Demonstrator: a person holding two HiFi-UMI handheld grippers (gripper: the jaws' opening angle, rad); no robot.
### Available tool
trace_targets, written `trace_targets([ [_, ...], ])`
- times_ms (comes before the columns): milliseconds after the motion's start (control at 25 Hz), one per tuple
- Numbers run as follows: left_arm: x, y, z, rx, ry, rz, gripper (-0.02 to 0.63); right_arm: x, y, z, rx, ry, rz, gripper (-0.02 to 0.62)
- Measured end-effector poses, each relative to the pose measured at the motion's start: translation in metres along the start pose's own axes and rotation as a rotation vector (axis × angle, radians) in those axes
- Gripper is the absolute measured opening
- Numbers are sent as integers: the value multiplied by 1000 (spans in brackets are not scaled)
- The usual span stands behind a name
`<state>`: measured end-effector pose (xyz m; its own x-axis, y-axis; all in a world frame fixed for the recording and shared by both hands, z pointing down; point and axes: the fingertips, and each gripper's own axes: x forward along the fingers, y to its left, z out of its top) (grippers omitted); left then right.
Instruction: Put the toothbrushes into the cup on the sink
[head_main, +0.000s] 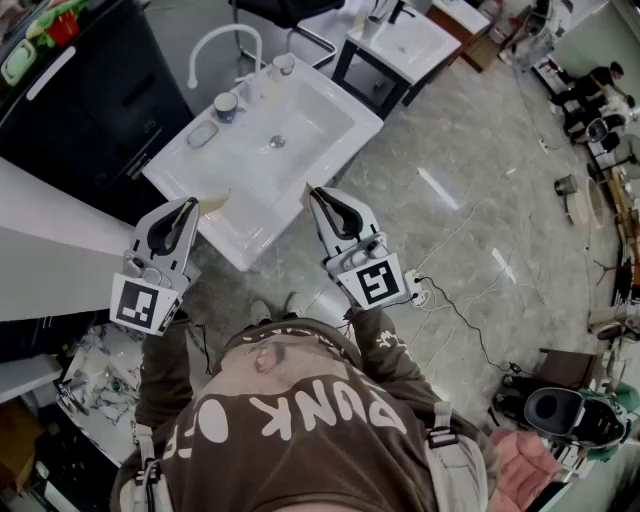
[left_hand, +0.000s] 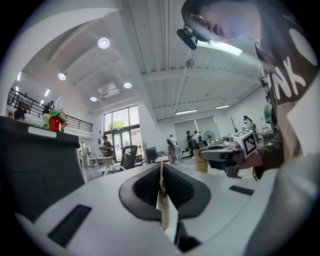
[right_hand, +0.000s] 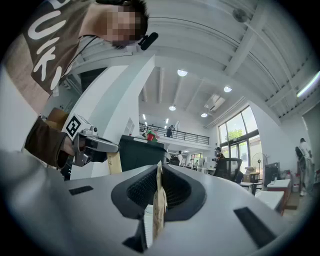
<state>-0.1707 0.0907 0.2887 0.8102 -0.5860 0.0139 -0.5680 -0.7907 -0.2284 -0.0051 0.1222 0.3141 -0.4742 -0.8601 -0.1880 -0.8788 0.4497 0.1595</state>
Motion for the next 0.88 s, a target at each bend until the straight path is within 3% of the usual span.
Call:
trace_targets([
  [440,-5,14,-6,-18,-22,-6,6,16,5,-1,19,0,-5,34],
  [880,-11,26,-12,-28,-35,-53,6,34,14,1,-26,18,-30,32],
])
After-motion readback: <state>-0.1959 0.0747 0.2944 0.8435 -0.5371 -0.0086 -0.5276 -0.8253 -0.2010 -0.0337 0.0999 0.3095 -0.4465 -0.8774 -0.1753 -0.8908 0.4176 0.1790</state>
